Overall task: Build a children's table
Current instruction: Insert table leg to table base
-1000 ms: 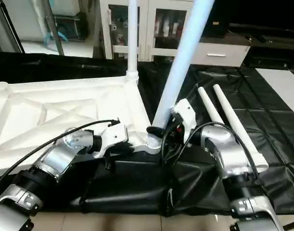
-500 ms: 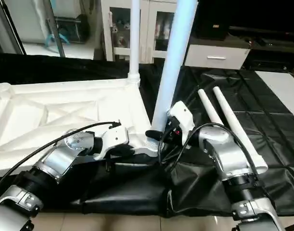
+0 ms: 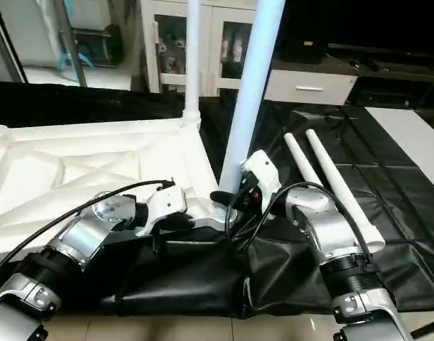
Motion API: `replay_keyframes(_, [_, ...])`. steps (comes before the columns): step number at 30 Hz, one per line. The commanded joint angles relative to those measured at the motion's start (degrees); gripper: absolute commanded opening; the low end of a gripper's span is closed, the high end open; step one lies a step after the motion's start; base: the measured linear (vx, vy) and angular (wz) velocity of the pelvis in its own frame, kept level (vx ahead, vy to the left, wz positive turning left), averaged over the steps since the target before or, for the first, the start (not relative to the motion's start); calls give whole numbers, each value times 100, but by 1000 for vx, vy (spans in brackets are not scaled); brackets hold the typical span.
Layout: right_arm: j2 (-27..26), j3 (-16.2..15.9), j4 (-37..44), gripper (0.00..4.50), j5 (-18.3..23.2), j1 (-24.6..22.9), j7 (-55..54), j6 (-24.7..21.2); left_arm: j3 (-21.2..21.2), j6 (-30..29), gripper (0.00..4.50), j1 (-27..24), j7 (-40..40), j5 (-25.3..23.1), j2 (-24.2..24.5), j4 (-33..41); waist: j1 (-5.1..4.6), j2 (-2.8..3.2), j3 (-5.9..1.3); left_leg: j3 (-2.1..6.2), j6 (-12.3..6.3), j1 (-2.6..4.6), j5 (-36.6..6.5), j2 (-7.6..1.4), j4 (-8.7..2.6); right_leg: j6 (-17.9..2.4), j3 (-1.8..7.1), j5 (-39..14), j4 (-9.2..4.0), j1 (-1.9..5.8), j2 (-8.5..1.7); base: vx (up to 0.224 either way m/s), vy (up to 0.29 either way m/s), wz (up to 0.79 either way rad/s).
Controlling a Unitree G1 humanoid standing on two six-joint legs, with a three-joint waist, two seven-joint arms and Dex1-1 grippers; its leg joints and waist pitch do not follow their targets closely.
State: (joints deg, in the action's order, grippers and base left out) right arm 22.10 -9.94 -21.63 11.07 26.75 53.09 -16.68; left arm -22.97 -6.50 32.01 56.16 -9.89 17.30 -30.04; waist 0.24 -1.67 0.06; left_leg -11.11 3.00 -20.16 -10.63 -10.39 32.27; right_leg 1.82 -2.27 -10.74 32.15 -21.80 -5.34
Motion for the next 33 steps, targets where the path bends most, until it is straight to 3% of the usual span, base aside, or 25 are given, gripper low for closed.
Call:
replay_keyframes(1, [51,-502,-798,184,-607,-403,-130,-368,-82,-5,0,-80,35,-12,-42,-103,-54,27,-47,259,273,78,-3475,-287,-508,-588,134,-3183,-542,-98,-264,0,0,0])
replay_keyframes(12, [16,-394,-898,184,-543,-355,-234,-305,-68,-19,0,-122,10,16,-23,-66,-64,15,-20,272,252,94,-3610,-278,-506,-475,137,-3581,-595,-149,-281,0,0,0])
replay_keyframes(14, [-40,-329,-953,184,-549,-333,-397,-265,-17,-84,0,-124,-31,54,-54,-50,-72,17,-17,274,262,92,-3626,-275,-507,-480,139,-3598,-595,-156,-285,0,0,0])
replay_keyframes(15, [-300,-59,-1322,184,-628,-161,-1233,-68,129,-437,0,-79,-267,139,-239,72,-86,40,-11,282,294,95,-3677,-281,-516,-483,134,-3644,-595,-159,-291,0,0,0])
replay_keyframes(16, [-358,1,-1409,184,-645,-120,-1423,-23,161,-527,0,-64,-328,156,-288,102,-154,38,-1,302,343,77,-3742,-258,-512,-502,103,-3718,-595,-178,-288,0,0,0])
replay_keyframes(20, [-850,577,-2203,184,-627,315,-3117,185,349,-1299,0,199,-1046,170,-895,278,-299,64,9,428,431,49,-4091,-245,-560,-417,1,-3751,-610,-112,-279,-10,10,-5])
replay_keyframes(21, [-961,715,-2403,184,-589,440,-3507,209,423,-1477,0,305,-1286,189,-1108,272,-383,117,-15,475,480,41,-4239,-241,-585,-483,-68,-3441,-606,-37,-276,0,0,0])
replay_keyframes(23, [-1068,831,-2645,184,-562,596,-3929,245,519,-1670,0,449,-1539,235,-1348,220,-424,124,-59,463,427,-17,-3876,-244,-578,-723,-44,-2754,-562,23,-312,0,0,0])
replay_keyframes(24, [-1179,940,-2884,184,-499,767,-4272,276,605,-1820,0,615,-1803,251,-1567,115,-441,117,-60,407,384,-48,-3637,-236,-559,-872,-10,-2449,-563,-13,-307,0,0,0])
replay_keyframes(26, [-1257,998,-3060,184,-471,899,-4522,289,658,-1913,0,739,-1981,253,-1710,28,-442,105,-56,373,332,-58,-3484,-222,-539,-957,-1,-2361,-572,-27,-312,0,0,0])
replay_keyframes(27, [-1349,1039,-3273,184,-459,1070,-4827,359,720,-1970,0,896,-2207,238,-1845,-102,-418,181,-101,373,268,-110,-3056,-220,-519,-1041,11,-2055,-510,49,-342,0,0,0])
replay_keyframes(28, [-1349,1039,-3273,184,-459,1070,-4827,359,720,-1970,0,896,-2207,238,-1845,-102,-450,124,-92,345,225,-159,-2907,-218,-518,-1062,19,-1910,-532,44,-326,0,0,0])
replay_keyframes(30, [-1431,1083,-3463,184,-463,1221,-5190,413,780,-2015,0,1024,-2427,208,-1957,-182,-414,93,-130,293,120,-173,-2407,-209,-471,-1205,27,-1452,-471,61,-327,0,0,0])
replay_keyframes(31, [-1592,1142,-3803,184,-481,1487,-5824,588,915,-2131,0,1163,-2814,187,-2190,-102,-390,81,-119,257,7,-172,-2255,-215,-457,-1263,26,-1442,-467,53,-326,0,0,0])
replay_keyframes(33, [-1701,1163,-4078,184,-512,1677,-6255,765,993,-2307,0,1194,-3059,136,-2327,61,-373,42,-117,242,-27,-189,-2152,-210,-429,-1264,25,-1631,-470,45,-337,26,-27,-2])
